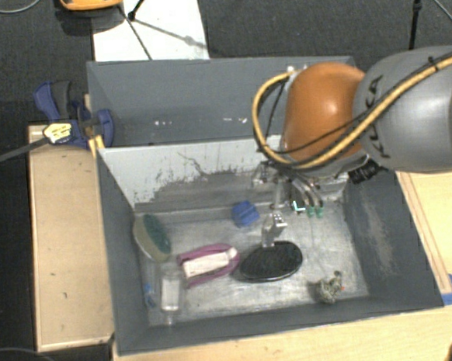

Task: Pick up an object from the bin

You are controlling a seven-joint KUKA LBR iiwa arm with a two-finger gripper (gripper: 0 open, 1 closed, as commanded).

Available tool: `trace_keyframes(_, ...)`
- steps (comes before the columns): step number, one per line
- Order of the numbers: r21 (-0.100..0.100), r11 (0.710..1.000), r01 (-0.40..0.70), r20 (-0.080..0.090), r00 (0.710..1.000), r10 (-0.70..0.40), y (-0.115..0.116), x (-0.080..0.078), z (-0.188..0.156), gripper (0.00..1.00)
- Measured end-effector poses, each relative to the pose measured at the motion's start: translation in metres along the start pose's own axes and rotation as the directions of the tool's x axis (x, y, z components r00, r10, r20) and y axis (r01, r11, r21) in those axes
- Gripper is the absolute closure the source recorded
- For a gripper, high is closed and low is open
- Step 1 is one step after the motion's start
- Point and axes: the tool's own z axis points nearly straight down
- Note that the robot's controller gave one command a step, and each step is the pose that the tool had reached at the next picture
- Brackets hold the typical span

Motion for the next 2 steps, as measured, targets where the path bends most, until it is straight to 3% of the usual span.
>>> trace_keyframes(1,0.001,0.980,0.200,0.008,0.980,-0.200,-0.0198,0.0607,0.0839,0.00)
trace_keyframes(2,0.001,0.980,0.197,0.019,0.980,-0.197,-0.0187,0.0570,0.0800,1.00)
